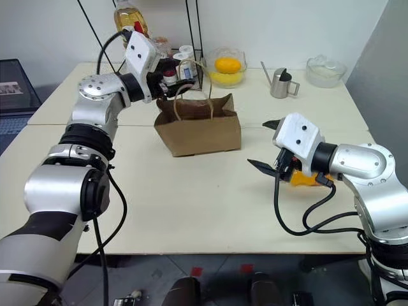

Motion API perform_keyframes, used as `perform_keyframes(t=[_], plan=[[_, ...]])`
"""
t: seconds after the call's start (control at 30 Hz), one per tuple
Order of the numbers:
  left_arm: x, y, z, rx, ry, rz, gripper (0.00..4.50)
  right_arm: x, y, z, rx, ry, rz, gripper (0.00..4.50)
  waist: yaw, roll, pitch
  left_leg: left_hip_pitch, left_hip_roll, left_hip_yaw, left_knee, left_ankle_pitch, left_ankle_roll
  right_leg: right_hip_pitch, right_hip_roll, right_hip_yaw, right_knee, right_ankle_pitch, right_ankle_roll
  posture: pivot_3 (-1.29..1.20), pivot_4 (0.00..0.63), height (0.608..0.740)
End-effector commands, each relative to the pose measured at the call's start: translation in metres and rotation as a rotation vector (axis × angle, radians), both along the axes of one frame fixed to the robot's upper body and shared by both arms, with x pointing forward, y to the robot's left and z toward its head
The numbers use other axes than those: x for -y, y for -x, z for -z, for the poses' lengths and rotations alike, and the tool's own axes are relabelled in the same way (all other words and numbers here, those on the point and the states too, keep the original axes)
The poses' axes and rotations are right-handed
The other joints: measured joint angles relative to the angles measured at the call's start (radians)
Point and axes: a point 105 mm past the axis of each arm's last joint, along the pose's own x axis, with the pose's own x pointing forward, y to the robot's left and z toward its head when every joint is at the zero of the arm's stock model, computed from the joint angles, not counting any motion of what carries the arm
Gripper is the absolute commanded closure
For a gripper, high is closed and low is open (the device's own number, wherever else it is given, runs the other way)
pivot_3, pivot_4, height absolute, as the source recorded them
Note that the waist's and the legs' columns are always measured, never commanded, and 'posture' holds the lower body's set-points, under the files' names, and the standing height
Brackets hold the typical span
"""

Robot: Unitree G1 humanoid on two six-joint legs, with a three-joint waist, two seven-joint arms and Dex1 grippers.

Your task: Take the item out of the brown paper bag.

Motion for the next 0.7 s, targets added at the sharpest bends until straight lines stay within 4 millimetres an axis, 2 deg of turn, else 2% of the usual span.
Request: perform_keyframes(t=[0.03,0.23,0.4,0.5,0.57,0.63,0.7], plan=[[-0.012,0.001,-0.026,0.117,-0.023,-0.077,1.44,0.001,0.000,-0.012,0.055,-0.009,0.000,0.00,0.001,0.000,0.000,0.000,0.000,0.000,0.000,0.000,0.000,0.000,0.000,0.000,0.000,0.000,0.000,0.00,0.150,0.740],[-0.036,0.005,-0.043,0.162,0.045,-0.145,1.44,0.006,-0.004,-0.013,0.074,-0.035,0.030,0.00,0.001,0.000,0.000,0.000,0.000,0.000,0.000,0.000,0.000,0.000,0.000,0.000,0.000,0.000,0.000,0.00,0.150,0.740],[-0.056,0.010,-0.036,0.108,0.108,-0.172,1.44,0.014,-0.004,-0.008,0.096,-0.099,0.095,0.00,0.001,0.000,0.000,0.000,0.000,0.000,0.000,0.000,0.000,0.000,0.000,0.000,0.000,0.000,0.000,0.00,0.150,0.740],[-0.073,0.023,-0.021,0.103,0.105,-0.218,1.44,0.018,-0.002,-0.001,0.101,-0.162,0.152,0.00,-0.004,0.000,0.000,0.000,0.001,0.000,0.000,0.000,0.000,0.000,0.000,0.000,0.001,0.000,0.000,0.00,0.150,0.740],[-0.095,0.038,-0.001,0.084,0.129,-0.301,1.44,0.020,0.001,0.006,0.130,-0.241,0.199,0.00,-0.010,0.001,-0.001,0.000,0.001,0.001,0.000,0.000,0.000,-0.001,0.000,0.001,0.002,0.000,0.000,0.00,0.150,0.740],[-0.115,0.053,0.014,0.081,0.224,-0.415,1.44,0.026,0.002,0.020,0.139,-0.254,0.276,0.00,-0.014,0.001,-0.001,0.000,0.002,0.001,-0.001,0.000,-0.001,-0.001,0.000,0.001,0.001,0.000,0.000,0.00,0.150,0.740],[-0.124,0.068,0.041,0.055,0.223,-0.475,1.44,0.031,0.003,0.034,0.085,-0.312,0.332,0.00,-0.013,0.001,-0.001,-0.001,0.002,0.001,0.000,0.000,-0.001,-0.002,0.000,0.001,0.002,0.000,0.000,0.00,0.150,0.740]])
